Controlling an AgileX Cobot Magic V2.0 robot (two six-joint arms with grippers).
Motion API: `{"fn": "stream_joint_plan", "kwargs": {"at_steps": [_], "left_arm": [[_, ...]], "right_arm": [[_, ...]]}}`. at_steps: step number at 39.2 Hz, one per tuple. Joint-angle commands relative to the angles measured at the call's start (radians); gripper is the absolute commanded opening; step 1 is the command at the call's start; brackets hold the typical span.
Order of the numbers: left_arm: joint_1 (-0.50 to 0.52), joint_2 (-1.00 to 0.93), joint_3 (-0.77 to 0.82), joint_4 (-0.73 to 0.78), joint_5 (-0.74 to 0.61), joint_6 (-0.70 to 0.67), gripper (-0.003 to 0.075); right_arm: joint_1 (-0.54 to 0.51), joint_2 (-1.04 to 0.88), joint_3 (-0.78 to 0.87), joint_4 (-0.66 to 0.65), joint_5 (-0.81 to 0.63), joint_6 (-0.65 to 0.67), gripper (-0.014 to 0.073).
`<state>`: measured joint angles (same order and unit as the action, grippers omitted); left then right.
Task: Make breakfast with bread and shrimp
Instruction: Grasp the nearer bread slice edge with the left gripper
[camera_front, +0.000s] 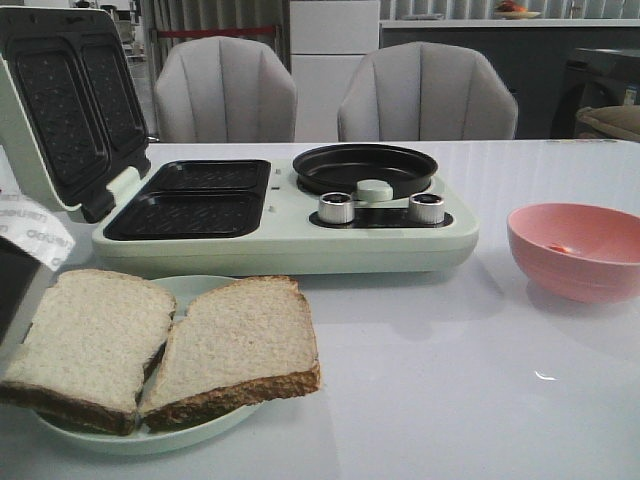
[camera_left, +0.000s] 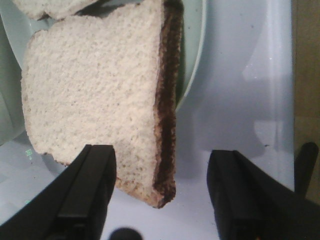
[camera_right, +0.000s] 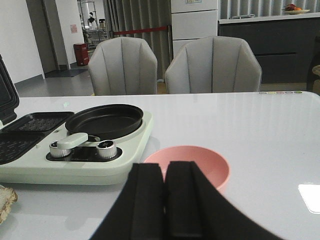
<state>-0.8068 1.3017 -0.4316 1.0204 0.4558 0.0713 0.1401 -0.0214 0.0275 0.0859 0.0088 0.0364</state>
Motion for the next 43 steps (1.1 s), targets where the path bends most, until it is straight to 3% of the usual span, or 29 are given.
{"fn": "stream_joint_plan", "kwargs": {"at_steps": [1, 19, 22, 32, 43], "left_arm": [[0.022, 0.022, -0.035, 0.033, -0.001, -0.003, 0.0459], [0.107, 0.15, -0.095, 0.16, -0.03, -0.003, 0.0447], [0.11, 0.16, -0.103, 0.167, -0.03, -0.003, 0.0398], [0.11, 0.142, -0.117, 0.169, -0.005, -0.003, 0.0119], [0.11, 0.039, -0.117, 0.167, 0.012, -0.003, 0.0113]], "right_arm": [[0.001, -0.009, -0.004, -0.005, -0.083, -0.009, 0.0138], [0.001, -0.009, -0.004, -0.005, -0.083, -0.009, 0.0138], [0.001, -0.009, -0.004, -0.005, -0.083, -0.009, 0.0138], [0.001, -0.009, -0.004, -0.005, -0.083, -0.009, 0.0138], [0.001, -0.009, -0.004, -0.005, -0.083, -0.009, 0.0138]]}}
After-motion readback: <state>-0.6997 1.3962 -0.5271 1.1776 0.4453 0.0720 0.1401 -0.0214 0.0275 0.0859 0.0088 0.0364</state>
